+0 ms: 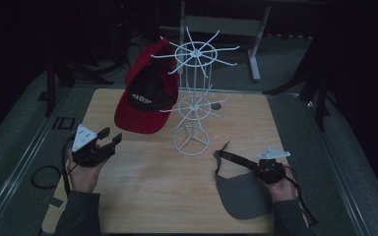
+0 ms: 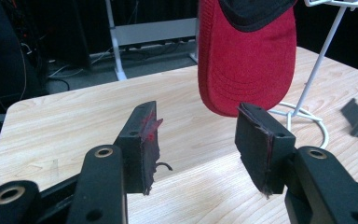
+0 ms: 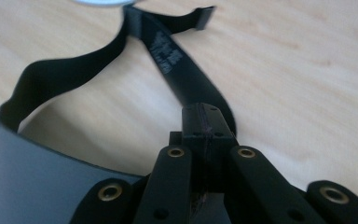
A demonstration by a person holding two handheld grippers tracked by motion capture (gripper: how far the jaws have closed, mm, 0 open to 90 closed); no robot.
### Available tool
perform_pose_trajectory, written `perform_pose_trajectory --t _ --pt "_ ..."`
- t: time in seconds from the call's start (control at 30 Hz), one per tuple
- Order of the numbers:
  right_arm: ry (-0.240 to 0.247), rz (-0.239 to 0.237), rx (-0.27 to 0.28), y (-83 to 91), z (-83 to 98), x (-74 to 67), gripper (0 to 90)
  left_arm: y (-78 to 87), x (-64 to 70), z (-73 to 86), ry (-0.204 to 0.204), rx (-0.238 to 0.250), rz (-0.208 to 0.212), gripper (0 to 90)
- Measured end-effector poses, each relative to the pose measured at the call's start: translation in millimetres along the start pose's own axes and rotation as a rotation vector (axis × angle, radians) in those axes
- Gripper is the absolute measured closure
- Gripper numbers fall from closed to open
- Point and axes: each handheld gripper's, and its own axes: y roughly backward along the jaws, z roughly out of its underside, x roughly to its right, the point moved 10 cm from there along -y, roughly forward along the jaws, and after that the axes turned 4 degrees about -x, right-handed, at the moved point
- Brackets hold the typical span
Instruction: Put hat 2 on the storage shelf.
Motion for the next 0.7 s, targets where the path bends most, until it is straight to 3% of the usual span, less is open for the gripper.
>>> perform_pose_trajectory --t 0.23,0.4,0.7 --pt "0.011 -0.015 -0.033 12.6 16.9 -3.1 89.7 -0.6 -0.4 0.6 0.012 0.000 0.003 49.9" --pt "0.017 -0.031 -0.011 4.8 5.0 -2.9 87.1 -0.9 1.1 0.6 0.007 -0.003 0.005 49.9" --pt "0.079 -0.060 0.010 -14.6 -30.3 -4.4 83.0 0.2 -1.3 1.0 0.018 0.001 0.010 49.9"
